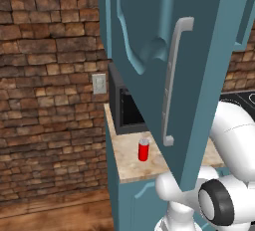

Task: Sort all alcoholic drinks to one cabinet, and non-alcoholic drinks to the other.

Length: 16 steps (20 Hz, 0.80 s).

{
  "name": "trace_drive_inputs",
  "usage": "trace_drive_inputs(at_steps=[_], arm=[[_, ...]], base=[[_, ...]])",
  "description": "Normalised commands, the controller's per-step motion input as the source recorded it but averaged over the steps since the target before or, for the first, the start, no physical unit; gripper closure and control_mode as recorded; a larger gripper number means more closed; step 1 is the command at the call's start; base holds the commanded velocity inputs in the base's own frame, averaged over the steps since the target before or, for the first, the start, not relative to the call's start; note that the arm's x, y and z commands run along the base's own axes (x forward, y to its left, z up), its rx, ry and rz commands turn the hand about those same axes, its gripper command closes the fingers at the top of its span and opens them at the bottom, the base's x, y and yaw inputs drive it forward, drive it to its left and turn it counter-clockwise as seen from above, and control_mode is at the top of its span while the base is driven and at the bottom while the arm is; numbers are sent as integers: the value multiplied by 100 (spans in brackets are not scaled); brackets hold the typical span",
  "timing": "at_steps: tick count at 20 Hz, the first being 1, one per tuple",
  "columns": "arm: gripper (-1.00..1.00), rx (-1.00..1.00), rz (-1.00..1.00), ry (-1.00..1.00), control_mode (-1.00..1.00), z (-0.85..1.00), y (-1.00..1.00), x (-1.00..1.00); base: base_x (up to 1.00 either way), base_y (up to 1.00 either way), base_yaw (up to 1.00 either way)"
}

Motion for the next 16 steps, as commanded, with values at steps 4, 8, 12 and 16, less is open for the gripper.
trace_drive_inputs(at_steps=[4,8,12,16], arm=[[-100,0,0,0,-100,0,-2,-1],[-100,6,0,0,-100,0,-22,-2],[-100,12,0,0,-100,0,-34,-1],[-100,14,0,2,-100,0,-26,0]], base=[[0,0,0],[0,0,0],[0,0,0],[0,0,0]])
